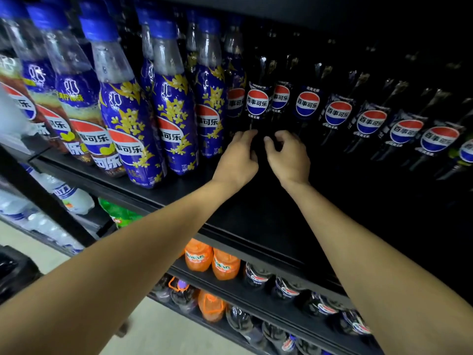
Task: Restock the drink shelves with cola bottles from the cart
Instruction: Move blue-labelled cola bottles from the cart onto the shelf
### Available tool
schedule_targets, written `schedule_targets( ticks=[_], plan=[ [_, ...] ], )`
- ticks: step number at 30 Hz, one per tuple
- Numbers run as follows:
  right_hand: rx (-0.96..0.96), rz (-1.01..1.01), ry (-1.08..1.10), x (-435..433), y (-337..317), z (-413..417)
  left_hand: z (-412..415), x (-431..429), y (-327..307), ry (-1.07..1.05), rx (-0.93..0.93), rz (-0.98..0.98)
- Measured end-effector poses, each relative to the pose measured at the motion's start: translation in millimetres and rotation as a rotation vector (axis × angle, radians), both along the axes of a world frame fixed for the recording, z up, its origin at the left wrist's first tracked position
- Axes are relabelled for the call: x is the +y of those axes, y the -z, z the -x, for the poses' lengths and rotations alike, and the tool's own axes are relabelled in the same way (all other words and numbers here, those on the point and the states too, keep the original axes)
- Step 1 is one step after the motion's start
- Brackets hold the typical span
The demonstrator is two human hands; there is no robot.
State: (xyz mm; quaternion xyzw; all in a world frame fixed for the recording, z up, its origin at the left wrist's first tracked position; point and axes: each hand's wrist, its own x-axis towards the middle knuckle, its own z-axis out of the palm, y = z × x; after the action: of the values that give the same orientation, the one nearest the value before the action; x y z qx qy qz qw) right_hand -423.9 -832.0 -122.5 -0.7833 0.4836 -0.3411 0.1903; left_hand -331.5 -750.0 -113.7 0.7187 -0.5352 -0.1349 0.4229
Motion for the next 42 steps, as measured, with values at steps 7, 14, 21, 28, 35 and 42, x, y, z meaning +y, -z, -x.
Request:
schedule_targets(
  ticks=[7, 14, 21, 28, 35, 42],
  plan=[
    [0.425, 0.223, -0.1, 49.4, -16.2, 72.1, 45.5, 62.1, -2.7, -0.101, -0.618, -0.273],
    [0.696, 0.366, -0.237, 130.6, -35.1, 142.8, 103.6, 153.8, -9.8, -0.155, -0.835, -0.422],
    [0.718, 0.374, -0.429, 224.3, -47.0, 173.9, 147.8, 271.1, -17.3, -0.194, -0.764, -0.593],
    [0.744, 0.428, -0.724, 315.9, -66.4, 133.7, 125.8, 380.7, -47.0, -0.372, -0.703, -0.709],
    [0.717, 0.512, -0.984, 406.5, -82.9, 52.6, 72.5, 480.4, -73.7, -0.549, -0.623, -0.816],
    [0.724, 0.55, -1.221, 479.1, -78.0, -55.0, -5.6, 574.6, -77.1, -0.739, -0.524, -0.892]
  ],
)
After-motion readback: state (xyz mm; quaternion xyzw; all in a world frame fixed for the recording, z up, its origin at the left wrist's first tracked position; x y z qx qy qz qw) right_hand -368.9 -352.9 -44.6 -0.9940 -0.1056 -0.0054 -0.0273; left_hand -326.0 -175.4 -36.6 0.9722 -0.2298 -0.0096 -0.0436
